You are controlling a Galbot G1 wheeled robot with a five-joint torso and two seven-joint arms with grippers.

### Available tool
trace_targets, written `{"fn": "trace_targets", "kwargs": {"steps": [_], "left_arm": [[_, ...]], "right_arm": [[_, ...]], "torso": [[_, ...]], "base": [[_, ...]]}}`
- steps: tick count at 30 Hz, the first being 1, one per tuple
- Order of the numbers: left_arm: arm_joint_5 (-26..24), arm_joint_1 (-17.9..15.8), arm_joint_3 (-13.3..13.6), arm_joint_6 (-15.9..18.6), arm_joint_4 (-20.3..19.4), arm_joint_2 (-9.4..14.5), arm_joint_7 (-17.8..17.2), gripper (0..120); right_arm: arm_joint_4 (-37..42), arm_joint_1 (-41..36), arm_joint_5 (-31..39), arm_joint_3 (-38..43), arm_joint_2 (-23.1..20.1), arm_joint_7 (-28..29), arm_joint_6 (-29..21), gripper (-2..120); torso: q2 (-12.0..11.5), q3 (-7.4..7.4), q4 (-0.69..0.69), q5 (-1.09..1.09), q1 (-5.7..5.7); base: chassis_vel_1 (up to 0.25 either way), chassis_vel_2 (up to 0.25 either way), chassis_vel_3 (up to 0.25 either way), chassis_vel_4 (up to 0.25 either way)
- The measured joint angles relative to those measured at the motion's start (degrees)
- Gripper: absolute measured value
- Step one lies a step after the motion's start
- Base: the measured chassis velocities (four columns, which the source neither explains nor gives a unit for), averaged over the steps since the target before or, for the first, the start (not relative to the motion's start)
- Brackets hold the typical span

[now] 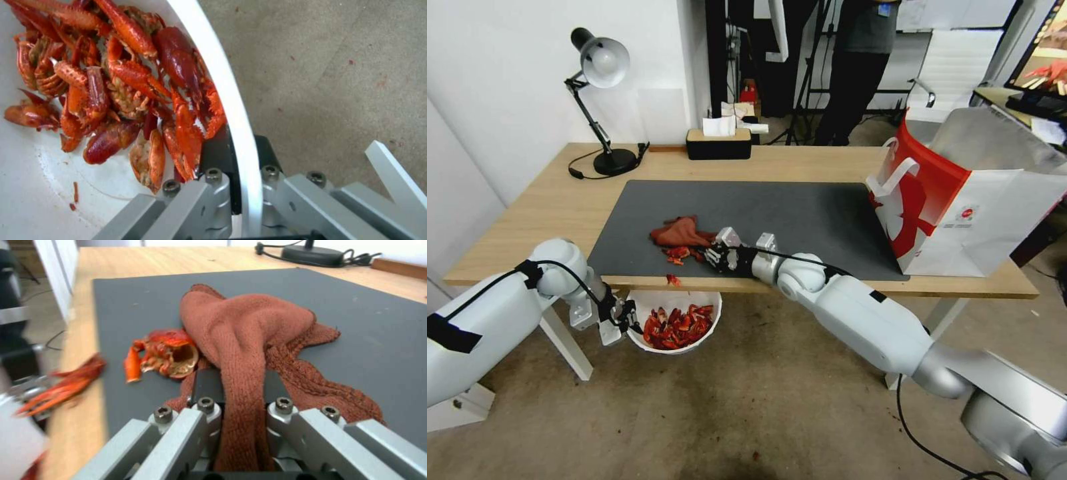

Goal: Sweep shrimp from table into container with towel, then put container into takeout bag.

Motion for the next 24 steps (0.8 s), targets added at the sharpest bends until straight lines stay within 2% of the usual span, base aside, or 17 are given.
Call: {"fn": "trace_targets", "kwargs": {"steps": [17,24], "left_arm": [[-0.07,0.33,-0.39,0.35,-0.98,0.64,0.00,0],[-0.07,0.36,-0.37,0.52,-1.26,0.71,0.05,0]], "right_arm": [[13.62,-6.34,-0.93,-0.17,-8.86,-2.70,0.05,5],[16.85,-7.24,-1.29,-0.21,-10.15,-3.12,-0.42,5]], "torso": [[0.00,0.00,0.00,0.00,0.01],[0.00,0.00,0.00,0.00,0.01]], "base": [[0.000,0.000,0.000,0.000],[0.000,0.000,0.000,0.000]]}}
